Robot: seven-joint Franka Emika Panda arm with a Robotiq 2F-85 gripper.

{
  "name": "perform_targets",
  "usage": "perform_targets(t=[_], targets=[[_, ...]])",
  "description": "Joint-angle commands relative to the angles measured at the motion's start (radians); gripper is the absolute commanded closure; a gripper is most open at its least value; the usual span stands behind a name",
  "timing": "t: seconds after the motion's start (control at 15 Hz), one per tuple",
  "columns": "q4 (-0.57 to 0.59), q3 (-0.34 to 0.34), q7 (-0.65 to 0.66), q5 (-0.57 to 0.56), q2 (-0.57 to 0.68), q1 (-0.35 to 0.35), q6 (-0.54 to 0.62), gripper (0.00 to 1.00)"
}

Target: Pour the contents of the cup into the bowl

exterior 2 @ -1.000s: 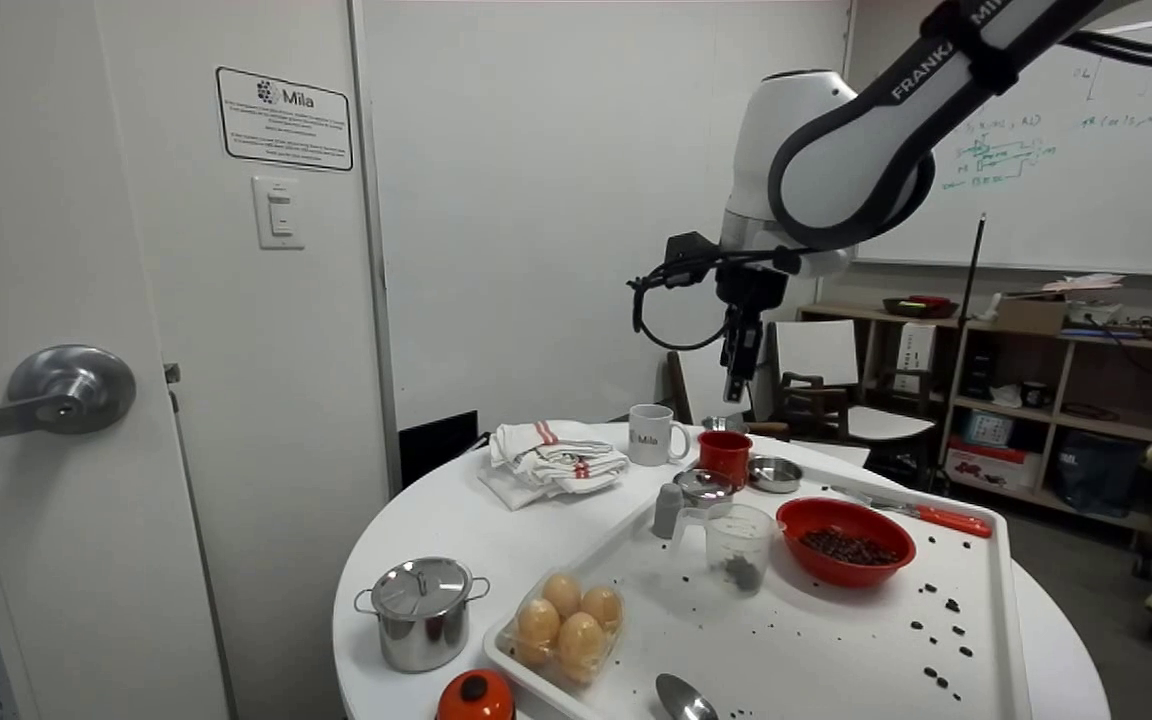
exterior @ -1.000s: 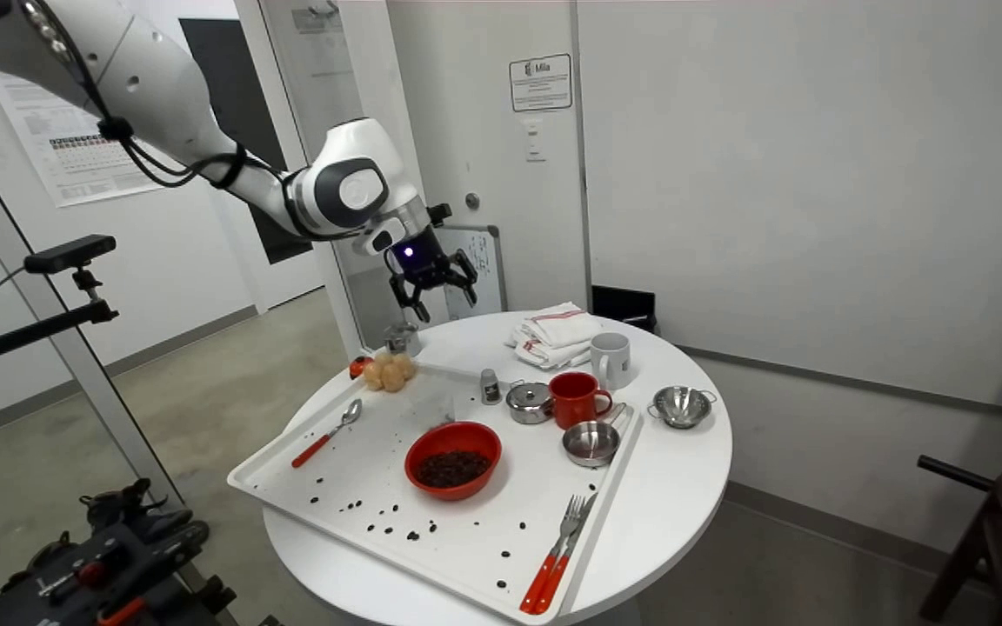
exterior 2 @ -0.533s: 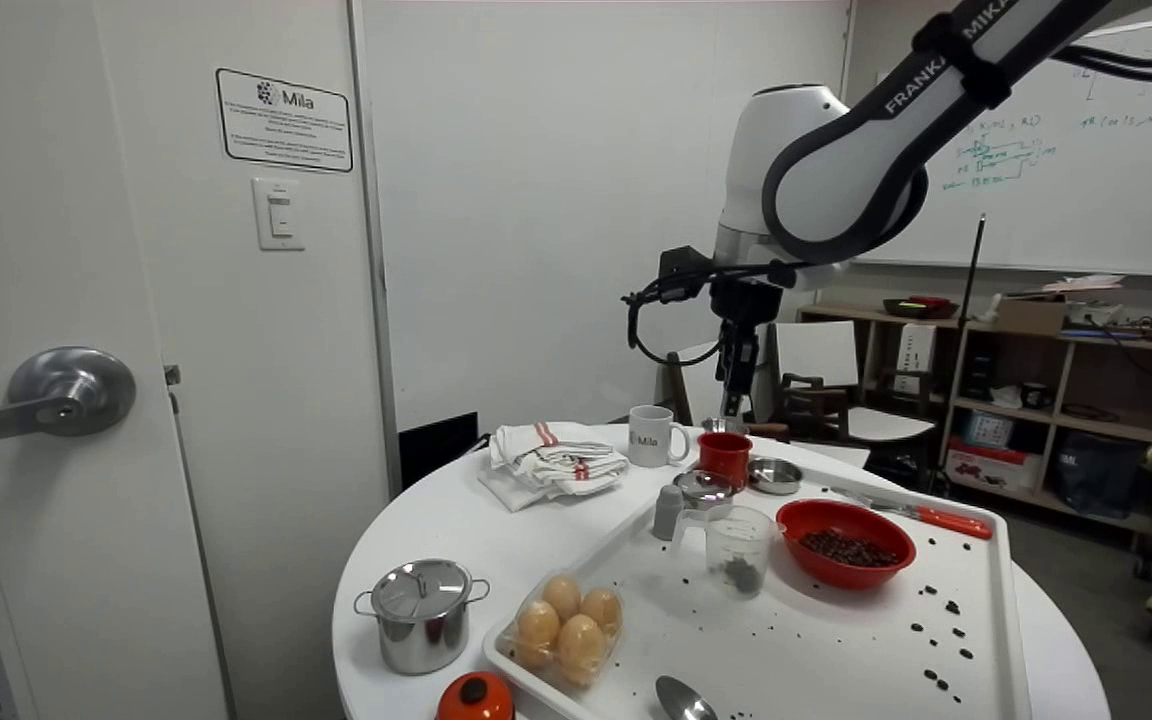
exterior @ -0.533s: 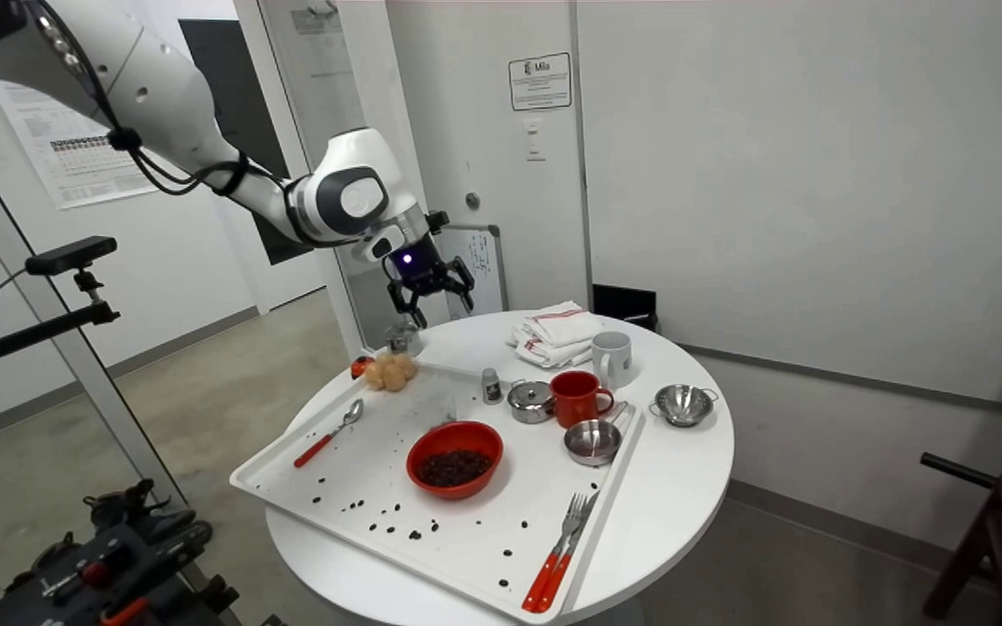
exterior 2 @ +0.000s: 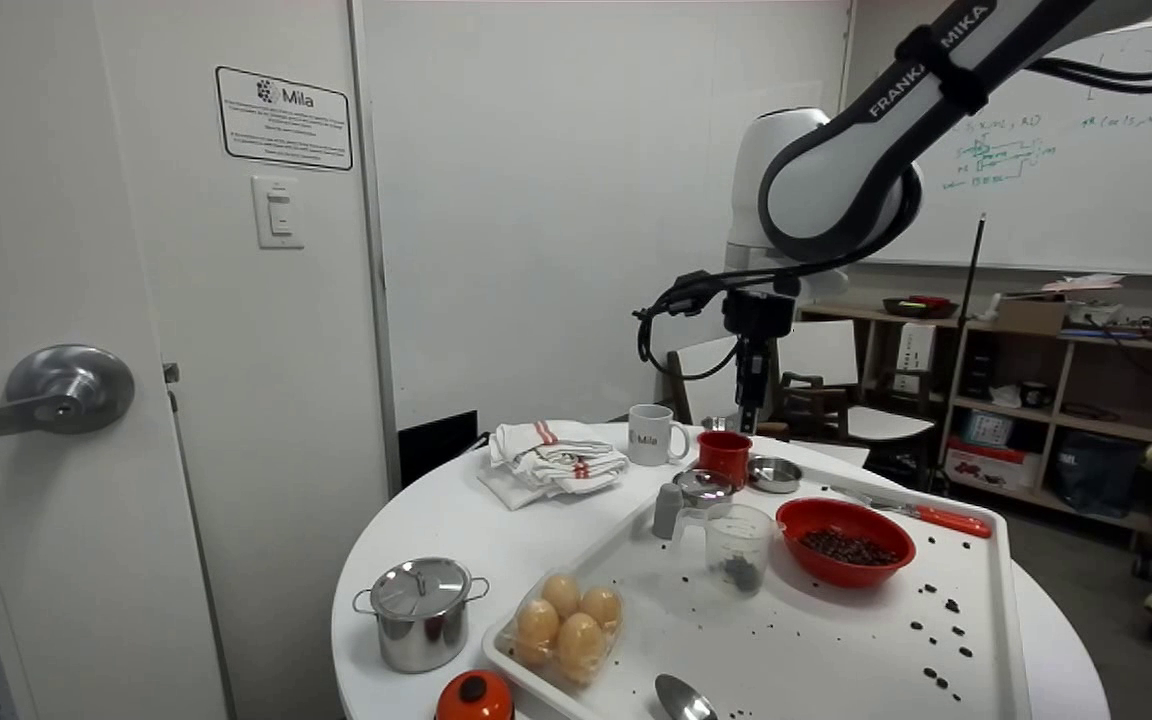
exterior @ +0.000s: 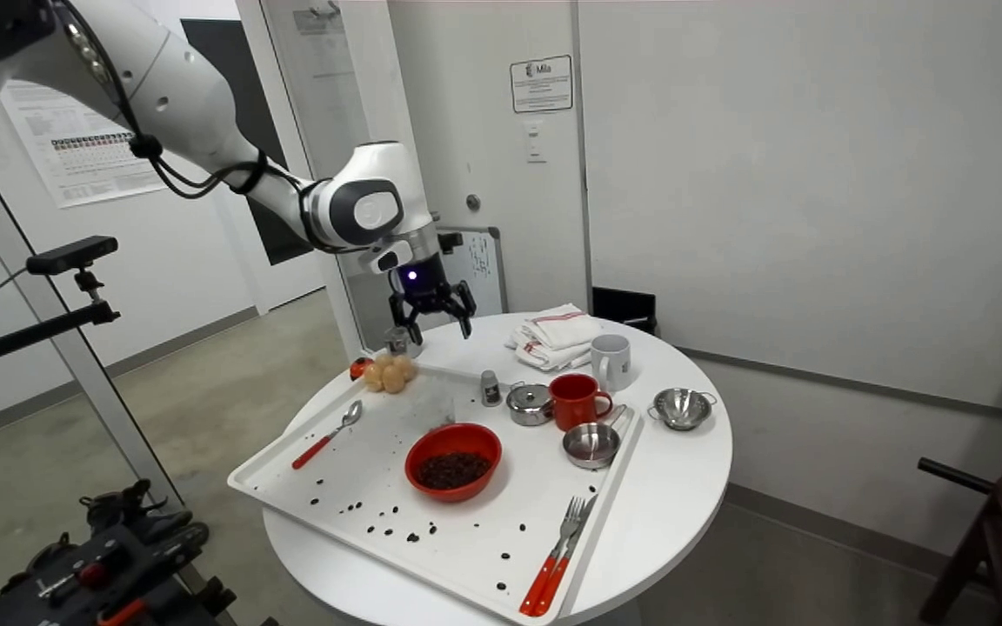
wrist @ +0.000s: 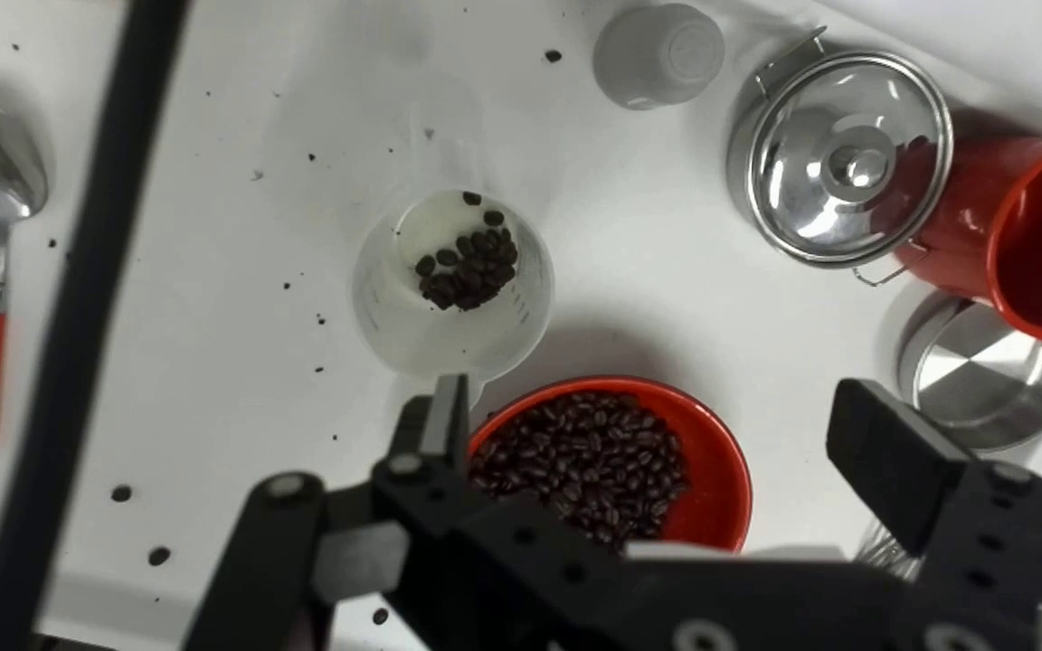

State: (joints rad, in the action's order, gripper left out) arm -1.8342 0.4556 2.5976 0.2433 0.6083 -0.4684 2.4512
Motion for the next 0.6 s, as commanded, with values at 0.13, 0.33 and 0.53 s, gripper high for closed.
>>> perform_targets(t=[0.13, 0.33, 0.53], targets=[[0.094, 0.065, 0.000, 0.112, 0.094, -0.061, -0.077, 0.00], [0.125, 0.041, 0.000, 0.109, 0.116, -0.062, -0.084, 0.00], [0.151, 0.016, 0.000, 0.097, 0.140, -0.059, -0.061, 0.00]])
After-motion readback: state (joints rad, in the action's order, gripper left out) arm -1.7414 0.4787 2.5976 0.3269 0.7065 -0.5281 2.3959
